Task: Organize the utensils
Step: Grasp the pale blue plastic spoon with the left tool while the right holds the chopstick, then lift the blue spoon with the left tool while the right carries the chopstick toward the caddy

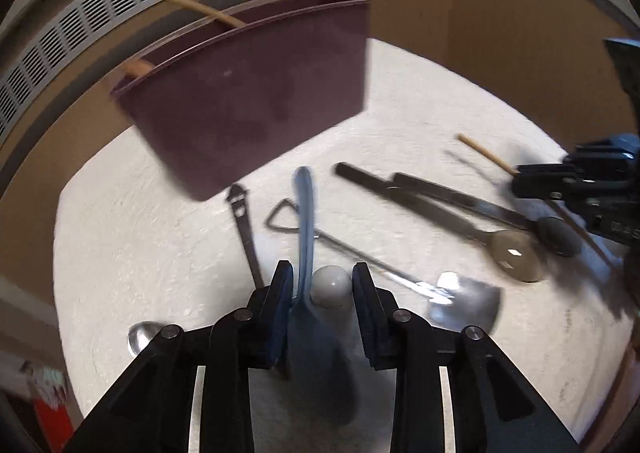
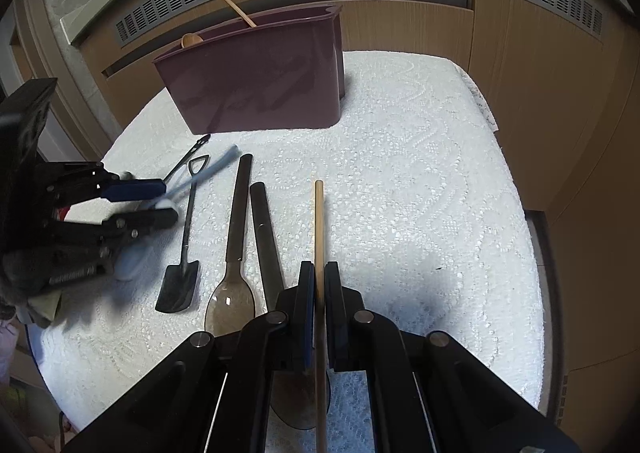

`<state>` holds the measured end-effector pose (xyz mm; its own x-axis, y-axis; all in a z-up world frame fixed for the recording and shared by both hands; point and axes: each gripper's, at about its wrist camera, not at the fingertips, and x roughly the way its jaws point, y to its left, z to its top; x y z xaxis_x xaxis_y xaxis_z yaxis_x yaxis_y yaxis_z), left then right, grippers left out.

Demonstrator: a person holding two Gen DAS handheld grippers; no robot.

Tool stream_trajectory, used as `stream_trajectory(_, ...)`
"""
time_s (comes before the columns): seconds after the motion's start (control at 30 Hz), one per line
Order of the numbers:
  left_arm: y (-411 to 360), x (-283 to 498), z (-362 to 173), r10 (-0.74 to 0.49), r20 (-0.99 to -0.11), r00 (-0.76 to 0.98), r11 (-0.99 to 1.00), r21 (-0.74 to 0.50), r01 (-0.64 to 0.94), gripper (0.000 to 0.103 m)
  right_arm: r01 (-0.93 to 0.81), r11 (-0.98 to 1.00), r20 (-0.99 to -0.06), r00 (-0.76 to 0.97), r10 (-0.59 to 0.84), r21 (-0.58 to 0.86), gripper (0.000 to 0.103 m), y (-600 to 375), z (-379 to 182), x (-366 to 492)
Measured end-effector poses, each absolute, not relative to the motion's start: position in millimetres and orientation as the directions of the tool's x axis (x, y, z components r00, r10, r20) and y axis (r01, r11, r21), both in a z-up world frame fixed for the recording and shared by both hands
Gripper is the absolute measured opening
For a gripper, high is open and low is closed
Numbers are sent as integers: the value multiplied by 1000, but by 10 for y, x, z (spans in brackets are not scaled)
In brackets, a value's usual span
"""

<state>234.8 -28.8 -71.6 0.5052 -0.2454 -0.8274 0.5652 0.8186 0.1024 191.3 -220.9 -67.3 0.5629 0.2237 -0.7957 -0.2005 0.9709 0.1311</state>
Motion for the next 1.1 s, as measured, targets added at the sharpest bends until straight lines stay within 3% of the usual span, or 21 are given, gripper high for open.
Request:
stream_trajectory(0.1, -158, 2378, -736, -222, -830, 511, 852, 89, 516, 32, -197, 972, -797, 562, 221, 130, 5, -2221, -687, 1926)
stream_trajectory(0.23, 22, 2283, -711, -303, -822, 482, 872, -36, 488, 33, -198, 972, -801, 556, 220, 130, 5, -2222, -704, 1939)
stream_trajectory(0.43, 144, 2172, -701, -327, -814, 481, 892, -98, 442, 33, -200, 972, -809, 546, 218, 126, 5, -2197, -734, 1968)
stream_trajectory(0.6, 269, 2361, -566, -387, -828, 405, 898, -240, 368, 33, -220, 970, -805, 555, 210, 102, 5, -2111, -696, 1951)
stream_trajectory(0.83, 111, 2657, -683, -249, -909, 335, 946, -155, 285, 32, -236, 968, -801, 561, 209, 88, 5, -2049, -683, 1932)
stream_trajectory(0.9, 18, 2670, -682, -201, -913, 354, 949, -92, 302, 24, -237, 968, -799, 564, 207, 83, 5, -2049, -682, 1936)
stream_trajectory(0.93, -10, 2667, -677, -179, -911, 371, 950, -62, 305, 12, -236, 968, -798, 566, 206, 83, 5, -2054, -679, 1937)
stream_trajectory(1.1, 89, 2345, -470, -233, -834, 500, 959, -111, 261, 11, -233, 966, -770, 593, 235, 115, 5, -2097, -590, 1898)
